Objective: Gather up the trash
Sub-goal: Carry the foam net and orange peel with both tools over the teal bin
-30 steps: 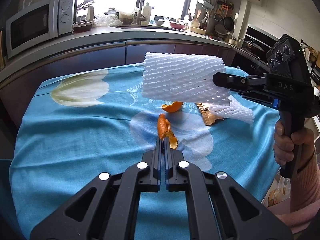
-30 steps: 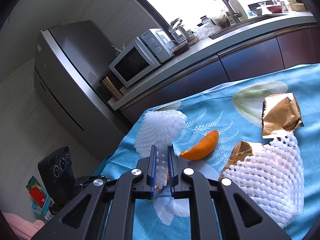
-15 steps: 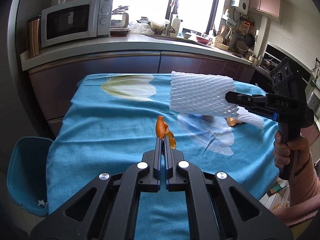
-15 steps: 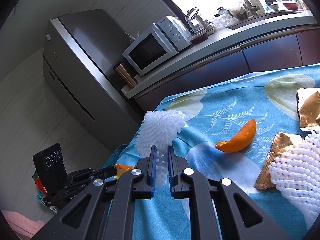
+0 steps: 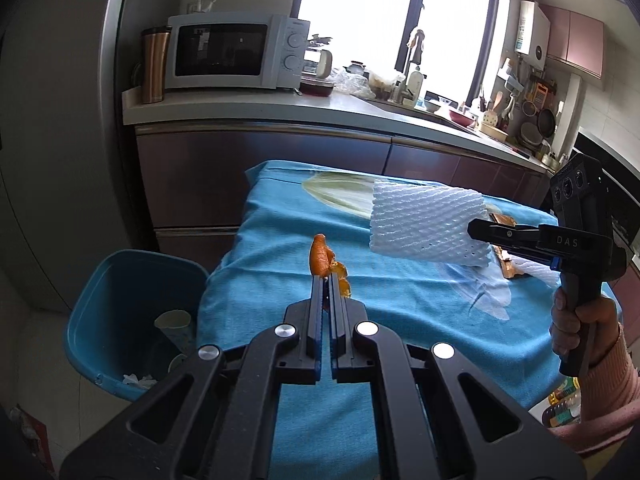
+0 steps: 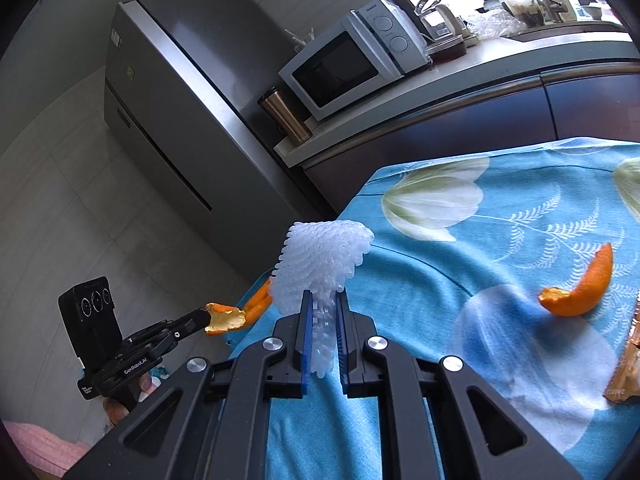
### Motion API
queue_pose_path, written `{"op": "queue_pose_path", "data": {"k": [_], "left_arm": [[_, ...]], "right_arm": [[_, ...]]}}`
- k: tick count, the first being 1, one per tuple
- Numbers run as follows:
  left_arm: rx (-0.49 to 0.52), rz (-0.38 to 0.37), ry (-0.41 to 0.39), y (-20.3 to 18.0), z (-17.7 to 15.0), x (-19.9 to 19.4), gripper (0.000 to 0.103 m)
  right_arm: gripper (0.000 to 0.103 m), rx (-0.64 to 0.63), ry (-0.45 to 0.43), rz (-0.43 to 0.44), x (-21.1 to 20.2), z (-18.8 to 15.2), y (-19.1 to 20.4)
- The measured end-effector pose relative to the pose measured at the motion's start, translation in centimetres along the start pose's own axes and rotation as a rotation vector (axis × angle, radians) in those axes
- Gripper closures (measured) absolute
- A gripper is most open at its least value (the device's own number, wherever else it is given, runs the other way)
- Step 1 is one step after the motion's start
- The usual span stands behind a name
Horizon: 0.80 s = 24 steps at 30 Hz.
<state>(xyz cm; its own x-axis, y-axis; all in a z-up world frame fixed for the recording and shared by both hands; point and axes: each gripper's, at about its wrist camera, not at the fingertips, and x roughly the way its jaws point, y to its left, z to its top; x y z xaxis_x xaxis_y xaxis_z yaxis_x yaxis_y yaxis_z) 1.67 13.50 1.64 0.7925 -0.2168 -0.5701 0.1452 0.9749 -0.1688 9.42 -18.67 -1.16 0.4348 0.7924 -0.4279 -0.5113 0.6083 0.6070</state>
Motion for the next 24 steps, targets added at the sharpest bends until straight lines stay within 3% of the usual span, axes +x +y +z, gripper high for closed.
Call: {"op": "queue_pose_path", "data": {"k": [13, 24], "left_arm": [[-0.108, 0.145, -0.047, 7.1, -0.7, -3.7, 0.1], [-0.19, 0.238, -0.011, 12.5, -2.5, -2.9, 0.1]], "right_arm": [[0.093, -0.076, 0.113, 0.072, 6.8, 0.7, 4.4], [0.093, -0.147, 0.224, 0.08, 12.8, -1.2, 7.6]]}}
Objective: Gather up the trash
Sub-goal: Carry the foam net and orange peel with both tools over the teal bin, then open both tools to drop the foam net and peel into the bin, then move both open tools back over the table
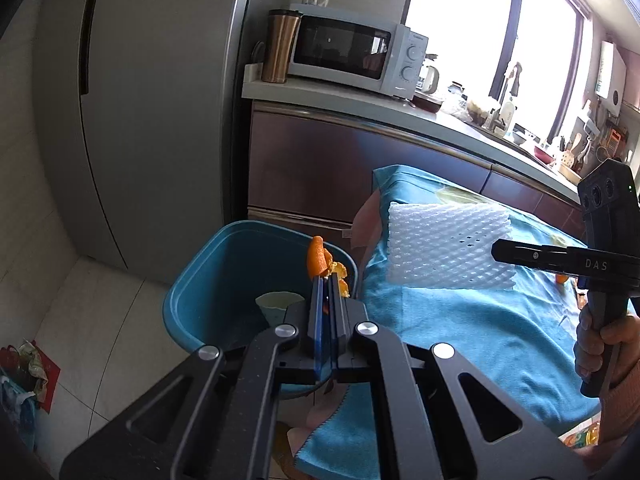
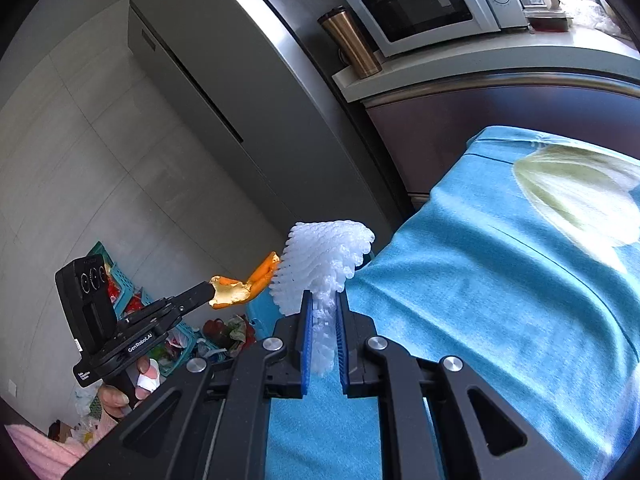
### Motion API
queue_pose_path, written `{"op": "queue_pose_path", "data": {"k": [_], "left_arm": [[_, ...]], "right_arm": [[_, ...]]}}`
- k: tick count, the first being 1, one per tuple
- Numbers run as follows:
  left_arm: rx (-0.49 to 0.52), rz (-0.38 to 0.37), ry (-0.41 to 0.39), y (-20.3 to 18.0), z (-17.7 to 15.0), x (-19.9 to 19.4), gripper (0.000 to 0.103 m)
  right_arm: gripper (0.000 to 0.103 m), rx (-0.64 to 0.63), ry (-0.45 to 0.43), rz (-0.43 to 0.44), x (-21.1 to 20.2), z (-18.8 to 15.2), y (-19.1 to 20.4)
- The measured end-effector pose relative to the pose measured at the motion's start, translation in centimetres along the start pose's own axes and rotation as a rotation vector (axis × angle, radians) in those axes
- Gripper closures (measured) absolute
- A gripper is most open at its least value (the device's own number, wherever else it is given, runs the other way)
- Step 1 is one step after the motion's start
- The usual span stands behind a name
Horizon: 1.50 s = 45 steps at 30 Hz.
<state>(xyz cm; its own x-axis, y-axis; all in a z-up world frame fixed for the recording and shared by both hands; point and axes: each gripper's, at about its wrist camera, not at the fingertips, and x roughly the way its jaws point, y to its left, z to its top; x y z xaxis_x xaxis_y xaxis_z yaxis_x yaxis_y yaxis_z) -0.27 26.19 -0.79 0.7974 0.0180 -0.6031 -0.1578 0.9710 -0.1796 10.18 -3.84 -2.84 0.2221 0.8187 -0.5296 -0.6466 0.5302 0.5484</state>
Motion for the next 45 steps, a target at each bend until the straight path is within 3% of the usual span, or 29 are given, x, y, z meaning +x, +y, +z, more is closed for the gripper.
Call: {"op": "queue_pose_path", "data": {"k": [21, 31, 45], "left_arm": [[-0.119, 0.103, 0.127, 6.2, -1.9, 7.4, 0.1], [-0.157, 0.107, 0.177, 7.1, -2.2, 11.0, 0.1], [-0.158, 0.101, 0.153, 5.7, -2.6, 10.7, 0.094]], "right_arm": [[0.093, -0.075, 0.181, -0.079, 9.8, 1.1, 3.2], [0.09, -0.095, 0.243, -0.106, 13.2, 1.0, 4.2], [0.079, -0.078, 0.228, -0.094, 12.4, 0.8, 3.5]]}}
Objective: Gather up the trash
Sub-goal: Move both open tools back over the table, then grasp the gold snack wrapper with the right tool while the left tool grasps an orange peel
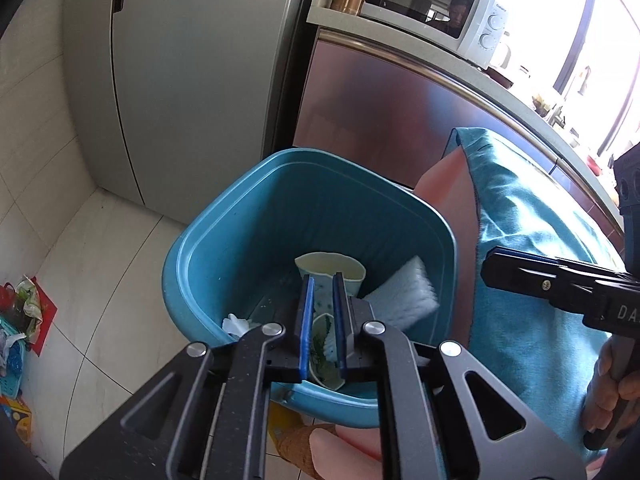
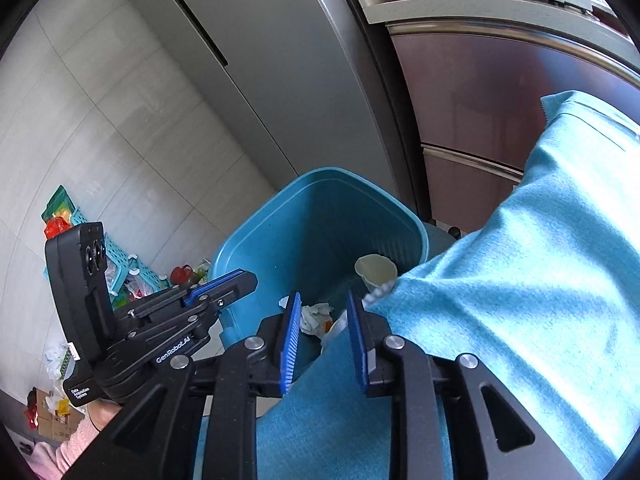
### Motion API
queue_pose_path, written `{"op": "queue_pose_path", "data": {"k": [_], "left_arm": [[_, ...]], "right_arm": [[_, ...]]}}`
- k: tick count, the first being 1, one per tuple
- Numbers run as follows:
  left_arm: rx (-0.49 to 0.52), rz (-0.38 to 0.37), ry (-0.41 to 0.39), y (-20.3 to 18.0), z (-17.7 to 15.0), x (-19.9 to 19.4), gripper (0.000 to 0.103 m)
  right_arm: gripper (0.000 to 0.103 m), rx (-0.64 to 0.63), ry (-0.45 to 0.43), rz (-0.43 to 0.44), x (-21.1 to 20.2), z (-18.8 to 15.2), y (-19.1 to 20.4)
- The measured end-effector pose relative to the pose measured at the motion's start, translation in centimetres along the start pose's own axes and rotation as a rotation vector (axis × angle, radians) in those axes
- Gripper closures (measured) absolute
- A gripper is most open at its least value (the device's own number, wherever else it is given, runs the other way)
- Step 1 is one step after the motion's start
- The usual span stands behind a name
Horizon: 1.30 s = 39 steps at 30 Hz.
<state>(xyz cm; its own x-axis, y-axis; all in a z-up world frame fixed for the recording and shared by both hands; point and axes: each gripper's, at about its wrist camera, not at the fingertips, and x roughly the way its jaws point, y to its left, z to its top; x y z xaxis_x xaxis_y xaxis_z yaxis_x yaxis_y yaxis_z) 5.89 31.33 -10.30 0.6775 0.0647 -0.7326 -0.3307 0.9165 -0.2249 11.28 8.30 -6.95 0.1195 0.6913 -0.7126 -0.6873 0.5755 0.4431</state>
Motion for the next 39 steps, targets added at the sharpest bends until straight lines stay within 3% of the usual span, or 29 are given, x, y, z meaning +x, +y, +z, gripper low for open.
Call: {"op": "queue_pose_path", "data": {"k": [9, 16, 19, 26, 39], "left_arm": [[0.035, -0.043, -0.045, -1.9, -0.4, -2.7, 0.089], [0.148, -0.136, -0.12, -6.2, -0.7, -6.2, 0.069], [0.21, -0.211, -0.147, -9.1, -0.9, -7.6, 0.06], [0.358, -0.375, -0.143, -17.0, -2.0, -8.5, 0.057], [0.583, -0.537, -0.031, -32.3, -5.6, -6.0, 0.057]], "right_arm": [[0.078, 0.002, -0.04, 0.046, -2.7, -0.7, -0.8], [0.072, -0.03, -0.149, 0.023, -8.9, -2.9, -1.5], [0.068, -0.014, -0.209, -0.013, -12.3, -4.4, -2.6], [0.068, 0.1, -0.311, -0.147, -19.8, -9.4, -7.2], [0.068, 0.369, -0.46, -0.438, -32.0, -17.7, -18.7]]}}
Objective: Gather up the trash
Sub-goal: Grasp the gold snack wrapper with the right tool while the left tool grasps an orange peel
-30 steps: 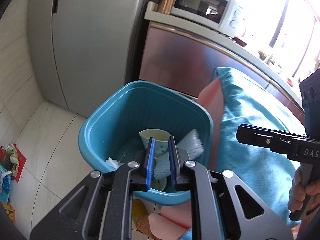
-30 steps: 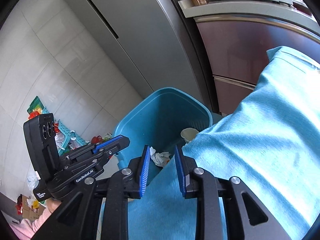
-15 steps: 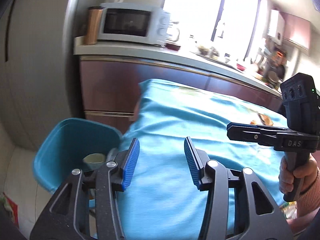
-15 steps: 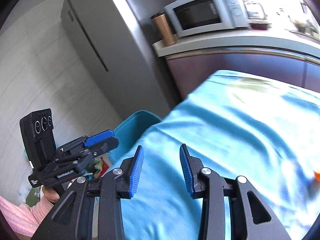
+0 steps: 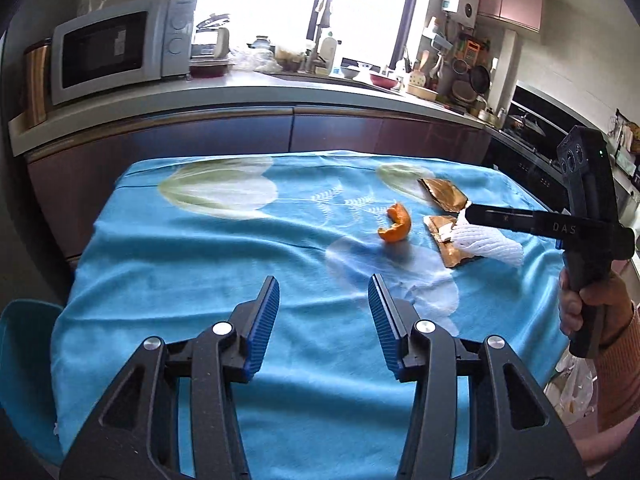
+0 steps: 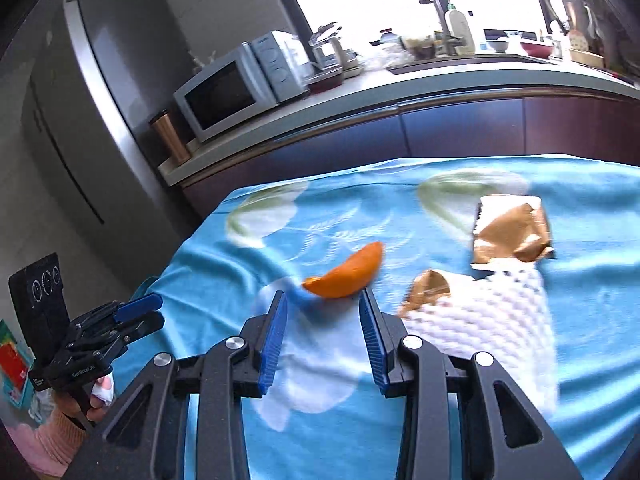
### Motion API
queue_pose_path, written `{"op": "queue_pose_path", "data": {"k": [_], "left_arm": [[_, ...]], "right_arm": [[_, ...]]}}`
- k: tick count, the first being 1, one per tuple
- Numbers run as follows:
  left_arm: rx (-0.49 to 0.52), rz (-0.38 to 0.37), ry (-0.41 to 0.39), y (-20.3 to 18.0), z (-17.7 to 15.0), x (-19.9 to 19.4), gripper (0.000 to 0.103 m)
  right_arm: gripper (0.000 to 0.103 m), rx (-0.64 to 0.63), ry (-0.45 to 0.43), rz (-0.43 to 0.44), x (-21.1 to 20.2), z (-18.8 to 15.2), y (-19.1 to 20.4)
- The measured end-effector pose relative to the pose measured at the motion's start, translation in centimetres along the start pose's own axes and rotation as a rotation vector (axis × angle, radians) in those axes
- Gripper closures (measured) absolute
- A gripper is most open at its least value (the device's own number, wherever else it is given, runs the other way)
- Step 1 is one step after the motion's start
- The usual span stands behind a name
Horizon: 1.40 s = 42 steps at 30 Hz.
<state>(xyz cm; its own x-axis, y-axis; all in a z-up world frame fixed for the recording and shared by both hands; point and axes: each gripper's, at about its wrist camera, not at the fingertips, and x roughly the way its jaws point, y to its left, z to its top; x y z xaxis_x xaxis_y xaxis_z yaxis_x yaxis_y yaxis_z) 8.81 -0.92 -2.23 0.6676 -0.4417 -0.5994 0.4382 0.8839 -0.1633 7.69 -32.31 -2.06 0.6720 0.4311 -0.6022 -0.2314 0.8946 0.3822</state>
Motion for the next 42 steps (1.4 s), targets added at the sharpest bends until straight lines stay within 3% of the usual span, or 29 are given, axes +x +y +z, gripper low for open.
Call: {"op": "queue_pose_path", "data": {"k": [8, 11, 20, 24, 28, 31, 33, 42], "left_arm": [[0.07, -0.045, 0.071, -4.1, 2.5, 5.7, 0.057], [0.078, -0.047, 0.1, -5.2, 3.4, 7.8, 0.057], [0.059, -0.054, 0.174, -6.7, 4.8, 12.8, 0.054], [0.041, -0.06, 0.2, -6.8, 5.2, 14.2, 0.059], [0.027, -0.068, 0.228, -6.7, 5.2, 15.4, 0.071], [0.025, -0.071, 0.228, -6.6, 5.2, 15.8, 0.072], [0.03, -0.066, 0.22, -6.7, 5.2, 15.7, 0.075], [0.042, -0.038, 0.18, -6.8, 5.0, 14.4, 0.082]], "right_arm": [[0.067, 0.096, -0.039, -0.113, -1.4, 2.4, -7.6], [0.061, 0.128, -0.028, -0.126, -1.2, 2.9, -9.8], [0.06, 0.214, 0.026, -0.157, 2.1, 4.3, -14.6], [0.06, 0.229, 0.04, -0.139, 3.3, 4.7, -15.0], [0.06, 0.236, 0.053, -0.116, 4.2, 4.8, -15.0], [0.07, 0.236, 0.06, -0.104, 4.5, 4.8, -15.0], [0.082, 0.246, 0.059, -0.098, 4.6, 4.6, -15.2], [0.09, 0.241, 0.02, -0.082, 3.7, 4.8, -14.9]]}}
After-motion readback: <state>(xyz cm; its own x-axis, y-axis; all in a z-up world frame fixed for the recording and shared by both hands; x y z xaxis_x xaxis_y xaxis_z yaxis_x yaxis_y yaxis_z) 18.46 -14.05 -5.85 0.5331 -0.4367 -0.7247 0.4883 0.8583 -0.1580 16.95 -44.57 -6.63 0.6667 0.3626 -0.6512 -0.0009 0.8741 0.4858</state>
